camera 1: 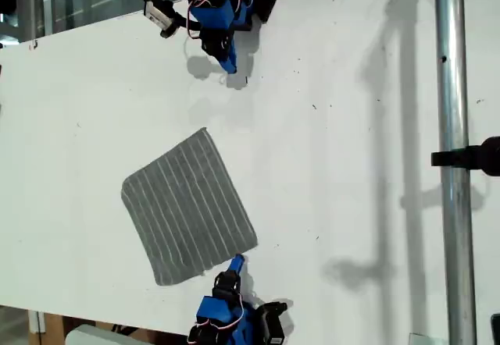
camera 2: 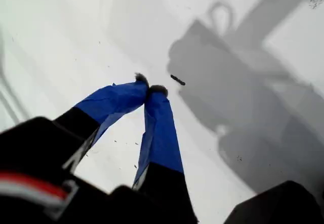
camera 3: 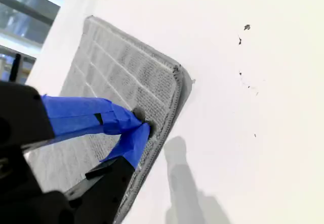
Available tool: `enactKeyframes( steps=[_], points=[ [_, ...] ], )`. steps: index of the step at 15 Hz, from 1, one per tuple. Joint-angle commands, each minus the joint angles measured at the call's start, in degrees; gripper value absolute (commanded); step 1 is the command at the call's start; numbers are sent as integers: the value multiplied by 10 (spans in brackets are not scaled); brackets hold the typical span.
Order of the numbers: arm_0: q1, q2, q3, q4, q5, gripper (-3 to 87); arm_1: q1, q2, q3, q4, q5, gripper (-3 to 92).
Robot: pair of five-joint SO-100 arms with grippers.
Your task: Grasp corners of a towel and fold twice.
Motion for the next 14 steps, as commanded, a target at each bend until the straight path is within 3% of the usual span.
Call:
enactKeyframes(
  steps=[1, 11, 12, 14],
  points=[
    [-4, 3, 1, -11, -7, -26, -10, 1, -5, 6, -2, -2],
    [-1, 3, 1, -11, -10, -26, -13, -4, -41, 21, -12, -2],
    [-1, 3, 1, -11, -10, -26, 1, -49, -73, 9, -47, -2],
    [-1, 3, 1, -11, -10, -26, 64, -272, -215, -57, -187, -2]
  ],
)
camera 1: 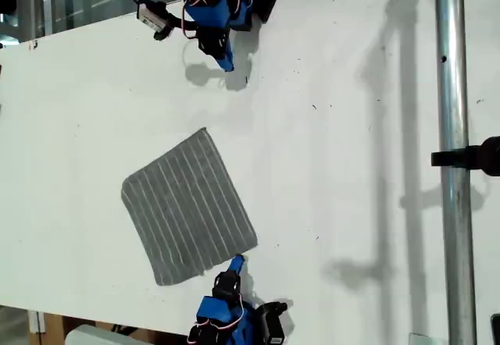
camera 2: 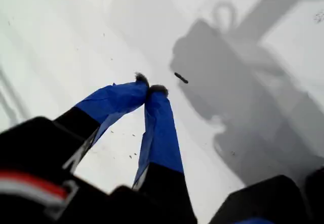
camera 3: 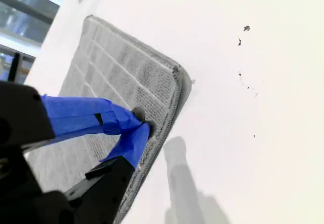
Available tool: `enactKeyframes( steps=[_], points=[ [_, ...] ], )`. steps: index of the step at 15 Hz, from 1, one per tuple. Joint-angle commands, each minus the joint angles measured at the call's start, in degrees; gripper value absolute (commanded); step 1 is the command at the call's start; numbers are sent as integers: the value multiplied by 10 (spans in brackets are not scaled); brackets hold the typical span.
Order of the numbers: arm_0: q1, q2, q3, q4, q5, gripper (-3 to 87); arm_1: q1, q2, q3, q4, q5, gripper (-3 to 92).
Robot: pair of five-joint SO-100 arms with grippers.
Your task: Grasp corners of a towel and fold twice.
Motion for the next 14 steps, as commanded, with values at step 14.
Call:
enactKeyframes(
  steps=[14],
  points=[
    [11, 3, -14, 12, -72, 68, 114, -1021, -882, -30, -697, 323]
  ],
)
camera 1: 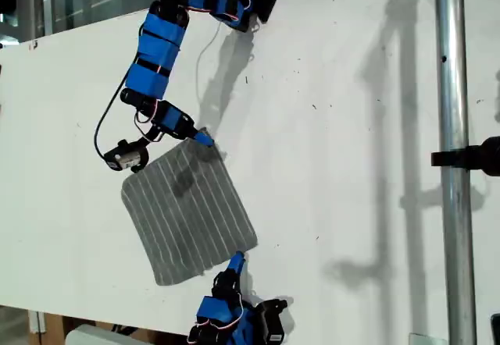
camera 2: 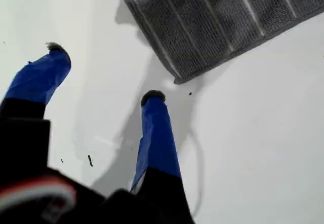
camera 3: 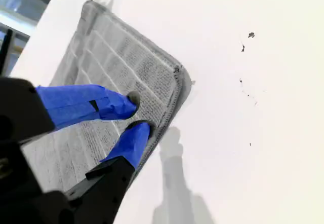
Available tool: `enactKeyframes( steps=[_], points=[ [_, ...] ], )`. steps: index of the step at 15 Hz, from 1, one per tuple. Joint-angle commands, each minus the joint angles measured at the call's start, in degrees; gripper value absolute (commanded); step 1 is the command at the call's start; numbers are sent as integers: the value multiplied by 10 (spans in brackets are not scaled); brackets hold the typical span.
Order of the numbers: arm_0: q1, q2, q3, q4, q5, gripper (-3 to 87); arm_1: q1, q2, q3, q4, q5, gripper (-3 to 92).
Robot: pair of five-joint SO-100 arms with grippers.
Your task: Grasp corners of a towel and fold twice.
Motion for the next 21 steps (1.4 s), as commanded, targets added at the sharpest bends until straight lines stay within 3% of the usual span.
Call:
enactKeyframes(
  steps=[1, 3, 4, 6, 10, 13, 18, 19, 20, 21],
  points=[
    [20, 3, -28, 22, -39, 70, 28, -18, 4, -44, -35, 327],
    [62, -60, -134, 27, -77, 76, 40, -39, -2, -63, -45, 329],
    [83, -187, -265, 67, -101, 82, 43, -42, -2, -69, -46, 334],
    [105, -422, -567, 220, -106, 116, 47, -50, -3, -76, -52, 339],
    [131, -629, -685, 227, -6, 141, 47, -68, -2, -89, -66, 346],
    [111, -721, -683, 223, -28, 187, 50, -98, -3, -110, -74, 351],
    [103, -699, -642, 215, -97, 184, 80, -255, -120, -104, -73, 338],
    [104, -699, -645, 214, -98, 183, 84, -258, -125, -107, -76, 300],
    [104, -703, -647, 210, -98, 179, 84, -264, -133, -107, -78, 204],
    [102, -708, -649, 209, -97, 178, 84, -265, -134, -106, -74, 40]
  ],
)
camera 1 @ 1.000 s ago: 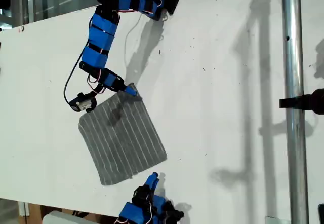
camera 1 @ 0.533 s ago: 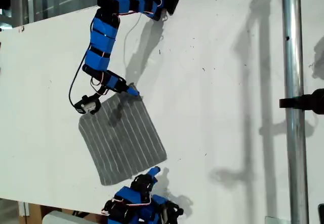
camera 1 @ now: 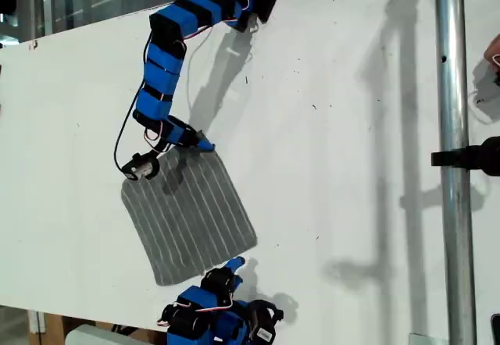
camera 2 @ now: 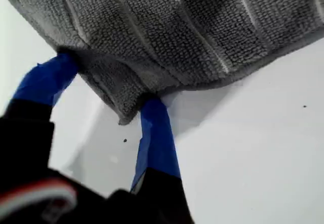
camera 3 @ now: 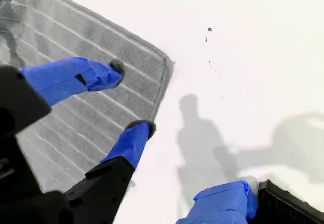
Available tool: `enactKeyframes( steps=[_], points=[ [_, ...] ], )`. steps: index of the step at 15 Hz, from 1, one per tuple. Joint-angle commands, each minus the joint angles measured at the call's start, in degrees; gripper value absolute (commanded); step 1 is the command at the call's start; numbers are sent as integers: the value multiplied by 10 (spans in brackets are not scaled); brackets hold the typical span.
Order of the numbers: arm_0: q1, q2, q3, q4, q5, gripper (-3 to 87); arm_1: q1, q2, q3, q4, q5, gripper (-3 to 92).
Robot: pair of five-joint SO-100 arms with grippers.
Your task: Grasp corners of a towel and fold twice.
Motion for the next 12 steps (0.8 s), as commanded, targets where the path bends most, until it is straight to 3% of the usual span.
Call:
enactKeyframes(
  steps=[1, 5, 7, 9, 12],
  points=[
    [-6, 0, -17, -15, 0, 175, 7, 0, -13, -5, -4, -2],
    [-47, -29, -75, -15, 44, 159, -5, 1, -11, -4, -18, -2],
    [-79, -86, -126, -28, 113, 123, -7, 1, -11, -4, -18, -2],
    [-110, -175, -189, -28, 183, 156, -10, 1, -11, -4, -18, -2],
    [-142, -221, -128, -125, 245, 225, -12, 1, -11, -3, -12, -2]
  ],
)
